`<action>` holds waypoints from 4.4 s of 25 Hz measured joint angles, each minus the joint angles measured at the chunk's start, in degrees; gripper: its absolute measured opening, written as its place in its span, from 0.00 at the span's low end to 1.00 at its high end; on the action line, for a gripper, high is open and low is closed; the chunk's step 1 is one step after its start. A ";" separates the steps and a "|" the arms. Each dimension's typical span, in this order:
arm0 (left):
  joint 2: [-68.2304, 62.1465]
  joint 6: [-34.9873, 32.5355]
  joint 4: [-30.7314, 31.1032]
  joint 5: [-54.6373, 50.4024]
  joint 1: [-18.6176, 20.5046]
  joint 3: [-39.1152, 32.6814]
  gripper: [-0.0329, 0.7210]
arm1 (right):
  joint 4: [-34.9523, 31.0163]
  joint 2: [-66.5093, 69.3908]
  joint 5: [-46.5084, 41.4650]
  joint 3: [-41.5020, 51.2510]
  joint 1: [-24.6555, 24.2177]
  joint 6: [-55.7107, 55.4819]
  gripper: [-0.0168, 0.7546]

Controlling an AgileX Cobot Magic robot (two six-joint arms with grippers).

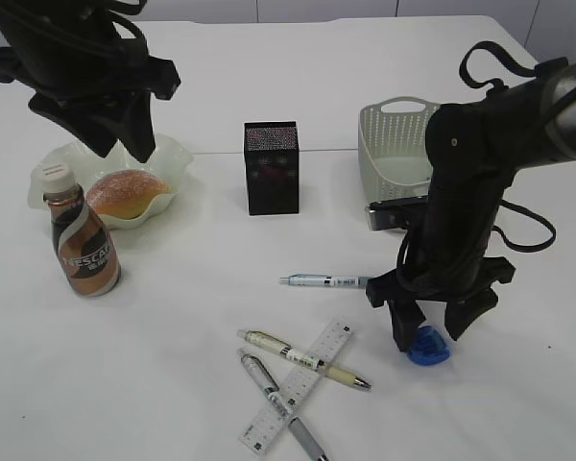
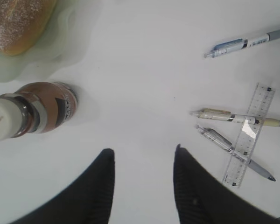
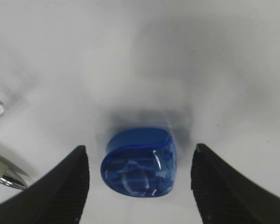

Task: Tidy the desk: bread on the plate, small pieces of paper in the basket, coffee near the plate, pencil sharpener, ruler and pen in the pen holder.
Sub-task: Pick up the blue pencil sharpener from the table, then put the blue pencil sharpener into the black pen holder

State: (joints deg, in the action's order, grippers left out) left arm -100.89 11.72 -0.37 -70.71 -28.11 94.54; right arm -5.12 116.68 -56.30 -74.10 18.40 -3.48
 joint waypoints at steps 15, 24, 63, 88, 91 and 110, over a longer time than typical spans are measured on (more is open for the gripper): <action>0.00 0.00 0.00 0.00 0.00 0.00 0.45 | 0.00 1.43 -1.35 0.00 0.00 0.00 0.67; 0.00 0.00 0.00 0.00 0.00 0.00 0.45 | 0.00 1.47 -1.35 0.00 0.00 0.00 0.66; 10.09 -1.92 6.30 -0.66 0.00 0.00 0.39 | -1.04 -7.35 3.22 0.67 1.16 1.93 0.51; 10.14 -1.92 7.43 -0.42 0.00 0.00 0.38 | -10.91 -14.77 38.02 1.64 7.03 23.36 0.51; 10.14 -1.92 7.43 -0.42 0.00 0.00 0.38 | -10.91 -14.38 40.99 -1.43 7.03 23.81 0.51; 10.14 -2.02 12.02 -0.32 0.00 0.00 0.38 | -10.91 6.72 49.03 -24.53 7.03 24.31 0.51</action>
State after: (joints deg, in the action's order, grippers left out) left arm -90.75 9.70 11.66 -71.04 -28.11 94.54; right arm -16.03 123.40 -7.27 -98.63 25.42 20.83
